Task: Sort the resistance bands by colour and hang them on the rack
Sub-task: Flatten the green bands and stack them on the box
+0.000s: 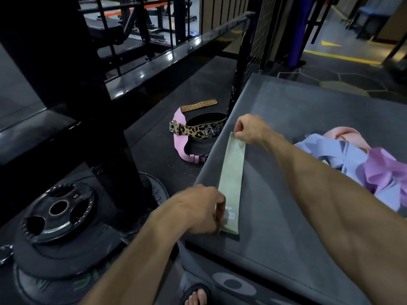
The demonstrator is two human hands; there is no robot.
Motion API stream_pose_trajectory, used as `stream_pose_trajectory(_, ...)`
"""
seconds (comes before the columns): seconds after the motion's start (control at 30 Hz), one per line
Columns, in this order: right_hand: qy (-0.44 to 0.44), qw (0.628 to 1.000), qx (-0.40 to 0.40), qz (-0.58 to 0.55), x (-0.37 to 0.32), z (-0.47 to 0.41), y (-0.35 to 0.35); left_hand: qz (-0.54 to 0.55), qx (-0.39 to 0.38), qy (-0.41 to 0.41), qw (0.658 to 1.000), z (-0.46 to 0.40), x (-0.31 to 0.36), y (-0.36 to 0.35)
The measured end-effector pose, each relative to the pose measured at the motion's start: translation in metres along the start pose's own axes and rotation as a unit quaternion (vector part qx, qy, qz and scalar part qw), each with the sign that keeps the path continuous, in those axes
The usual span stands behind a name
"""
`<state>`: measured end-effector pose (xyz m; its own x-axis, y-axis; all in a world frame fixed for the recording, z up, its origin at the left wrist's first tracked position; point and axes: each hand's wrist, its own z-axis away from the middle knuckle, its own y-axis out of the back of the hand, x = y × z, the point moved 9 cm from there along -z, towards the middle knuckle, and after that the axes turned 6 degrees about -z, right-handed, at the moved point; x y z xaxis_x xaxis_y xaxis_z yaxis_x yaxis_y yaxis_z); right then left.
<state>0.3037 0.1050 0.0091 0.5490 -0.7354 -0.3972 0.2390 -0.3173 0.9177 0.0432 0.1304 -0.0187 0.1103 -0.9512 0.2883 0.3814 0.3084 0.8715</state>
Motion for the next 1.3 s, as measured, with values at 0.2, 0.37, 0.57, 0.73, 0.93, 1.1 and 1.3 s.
stream_pose_trajectory(0.2, -0.019, 1.0, 0.01, 0.011, 0.002, -0.002, -0.007, 0.0, 0.002, -0.009, 1.0, 0.0, 0.001, 0.0)
stream_pose_trajectory(0.37, -0.037, 0.999, -0.003, -0.003, 0.006, -0.004, -0.007, 0.0, -0.014, -0.007, 1.0, -0.004, 0.001, -0.005)
stream_pose_trajectory(0.57, -0.043, 0.999, -0.016, -0.019, 0.006, -0.006, -0.011, -0.005, -0.009, -0.006, 1.0, -0.004, -0.002, -0.005)
stream_pose_trajectory(0.73, -0.032, 0.999, 0.017, -0.013, 0.007, -0.007, -0.009, -0.006, 0.019, -0.017, 1.0, -0.004, -0.003, 0.001)
stream_pose_trajectory(0.93, -0.026, 0.997, 0.069, -0.019, 0.005, 0.019, 0.001, 0.02, 0.003, -0.024, 1.0, 0.006, -0.004, 0.003)
stream_pose_trajectory(1.1, -0.105, 0.987, 0.083, -0.088, 0.002, 0.106, 0.015, 0.04, 0.087, 0.045, 0.994, 0.013, -0.017, 0.021)
stream_pose_trajectory(1.3, -0.195, 0.928, -0.077, -0.307, -0.014, 0.225, -0.039, 0.054, 0.017, 0.127, 0.99, 0.024, -0.017, 0.003)
